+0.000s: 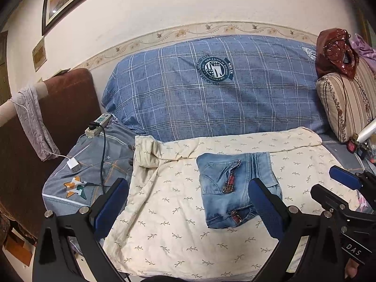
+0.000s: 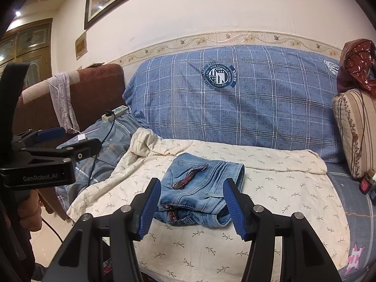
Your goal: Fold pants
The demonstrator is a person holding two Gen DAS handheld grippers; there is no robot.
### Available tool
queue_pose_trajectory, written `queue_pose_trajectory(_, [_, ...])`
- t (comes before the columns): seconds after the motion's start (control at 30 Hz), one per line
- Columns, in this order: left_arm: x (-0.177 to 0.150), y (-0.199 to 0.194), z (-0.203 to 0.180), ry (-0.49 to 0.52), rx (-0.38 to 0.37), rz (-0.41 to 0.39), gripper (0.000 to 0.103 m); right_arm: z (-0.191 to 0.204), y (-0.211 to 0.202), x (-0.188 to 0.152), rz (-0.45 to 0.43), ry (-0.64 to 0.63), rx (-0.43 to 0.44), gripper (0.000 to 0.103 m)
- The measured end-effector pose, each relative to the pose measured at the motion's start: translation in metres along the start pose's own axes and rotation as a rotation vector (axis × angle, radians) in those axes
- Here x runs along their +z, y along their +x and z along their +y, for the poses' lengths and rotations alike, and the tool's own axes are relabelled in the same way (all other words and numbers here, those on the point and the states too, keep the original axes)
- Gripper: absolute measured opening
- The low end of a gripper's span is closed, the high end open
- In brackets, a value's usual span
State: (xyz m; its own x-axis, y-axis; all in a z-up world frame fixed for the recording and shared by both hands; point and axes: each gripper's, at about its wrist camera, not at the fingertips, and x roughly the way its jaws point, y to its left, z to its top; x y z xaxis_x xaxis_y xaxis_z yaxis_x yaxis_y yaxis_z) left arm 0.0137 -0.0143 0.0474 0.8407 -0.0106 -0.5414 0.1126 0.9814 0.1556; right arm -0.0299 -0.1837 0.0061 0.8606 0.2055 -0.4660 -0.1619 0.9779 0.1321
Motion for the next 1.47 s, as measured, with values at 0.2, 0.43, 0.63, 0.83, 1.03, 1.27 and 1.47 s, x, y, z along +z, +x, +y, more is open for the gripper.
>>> queue_pose_trajectory(0.2, [0.002, -0.011, -0.003, 0.003, -0.019, -0.018, 0.101, -0.001, -0.005, 0.001, -0.005, 0.004, 0.002, 0.059])
queue_pose_trajectory(0.43, [0.003, -0.023, -0.002, 0.004, -0.036, -0.036, 0.101, -0.001, -0.010, 0.002, -0.015, 0.004, -0.001, 0.059])
queue_pose_trajectory(0.63, [0.003, -0.025, -0.002, 0.005, -0.046, -0.036, 0.101, -0.001, -0.013, 0.003, -0.025, 0.006, 0.001, 0.059])
queue_pose_trajectory(0.83, [0.004, -0.026, -0.004, 0.010, -0.051, -0.036, 0.101, -0.001, -0.011, 0.003, -0.018, 0.006, 0.003, 0.059])
queue_pose_trajectory(1.03, [0.004, -0.023, -0.005, 0.016, -0.054, -0.024, 0.101, -0.001, -0.009, 0.003, -0.015, 0.004, 0.005, 0.059])
queue_pose_trajectory(1.27, [0.004, -0.019, -0.007, 0.017, -0.067, -0.019, 0.101, -0.004, -0.004, 0.002, -0.004, 0.015, 0.014, 0.059])
queue_pose_trajectory(1.47, [0.004, -0.002, -0.005, -0.017, -0.097, -0.009, 0.101, -0.011, 0.004, 0.002, 0.005, 0.032, 0.019, 0.059])
